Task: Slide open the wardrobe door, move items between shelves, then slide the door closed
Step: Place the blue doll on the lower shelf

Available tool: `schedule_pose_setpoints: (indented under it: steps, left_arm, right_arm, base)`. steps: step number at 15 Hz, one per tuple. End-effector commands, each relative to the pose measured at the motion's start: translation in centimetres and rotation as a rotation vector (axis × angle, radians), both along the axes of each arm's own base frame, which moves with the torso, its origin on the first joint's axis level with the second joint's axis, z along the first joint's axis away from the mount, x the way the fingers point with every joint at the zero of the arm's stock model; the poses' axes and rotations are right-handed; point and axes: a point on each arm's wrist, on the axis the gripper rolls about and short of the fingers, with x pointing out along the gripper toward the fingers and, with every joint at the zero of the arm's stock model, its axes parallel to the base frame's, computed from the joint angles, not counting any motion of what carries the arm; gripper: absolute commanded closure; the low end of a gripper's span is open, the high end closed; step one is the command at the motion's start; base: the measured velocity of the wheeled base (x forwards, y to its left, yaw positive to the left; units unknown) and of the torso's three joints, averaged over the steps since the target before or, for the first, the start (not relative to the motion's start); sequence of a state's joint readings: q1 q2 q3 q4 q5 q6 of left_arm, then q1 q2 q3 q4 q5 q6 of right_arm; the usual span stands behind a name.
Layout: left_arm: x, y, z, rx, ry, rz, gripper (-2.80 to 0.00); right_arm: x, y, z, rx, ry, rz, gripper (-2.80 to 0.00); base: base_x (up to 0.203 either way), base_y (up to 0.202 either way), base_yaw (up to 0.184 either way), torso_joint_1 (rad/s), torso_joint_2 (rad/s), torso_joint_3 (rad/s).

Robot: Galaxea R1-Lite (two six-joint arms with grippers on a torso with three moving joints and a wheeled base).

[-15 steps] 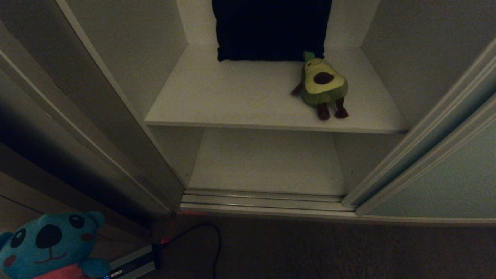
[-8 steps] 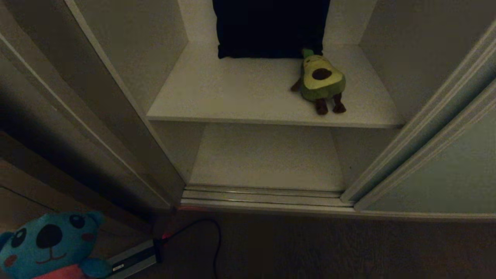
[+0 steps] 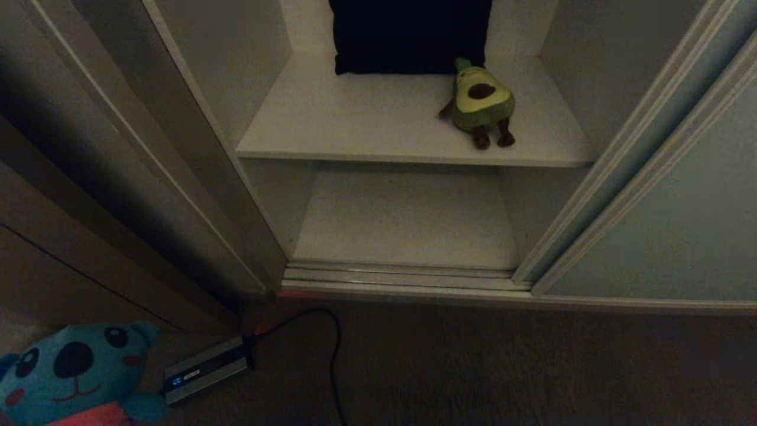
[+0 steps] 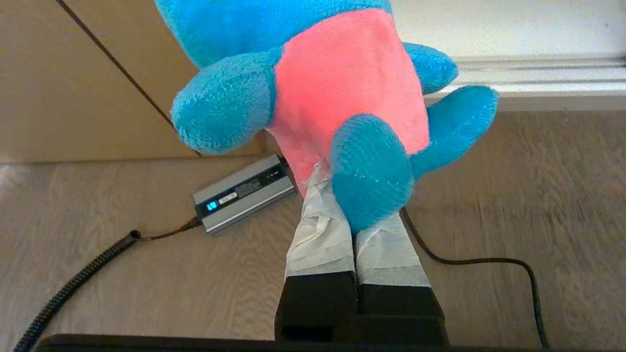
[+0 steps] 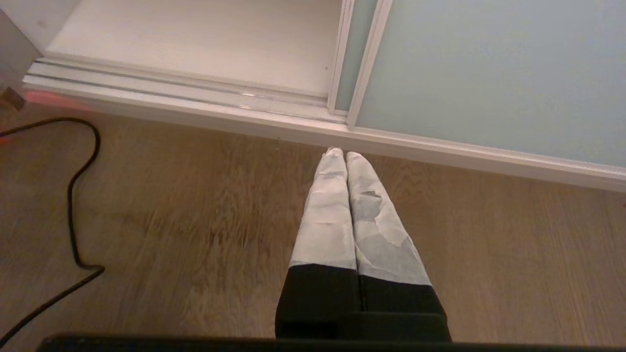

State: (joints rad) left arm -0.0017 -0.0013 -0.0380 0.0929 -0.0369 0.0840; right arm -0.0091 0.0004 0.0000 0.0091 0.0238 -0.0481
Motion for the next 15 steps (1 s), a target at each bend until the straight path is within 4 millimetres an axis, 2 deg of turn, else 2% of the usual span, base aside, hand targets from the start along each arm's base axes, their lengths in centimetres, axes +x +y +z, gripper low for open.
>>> schedule_pose_setpoints:
  steps: [1,7,15]
  left_arm:
    - [0.05,0.0,-0.01,0.011,0.0,0.001,0.0]
    - [0.03,0.01,0.0,0.005,0.002,0.006,0.0]
    - [0.03,0.01,0.02,-0.001,0.0,0.006,0.0]
  right_arm:
    - [0.02,0.0,-0.09,-0.001,0.003,0.001,0.0]
    - [0.02,0.0,-0.09,-0.001,0.003,0.001,0.0]
    - [0.02,0.0,-0.09,-0.001,0.003,0.001,0.0]
  base:
    - [0.0,0.0,0.0,0.0,0.0,0.0]
    - [0.0,0.0,0.0,0.002,0.0,-0.023]
    - [0.0,0.0,0.0,0.003,0.0,-0.186]
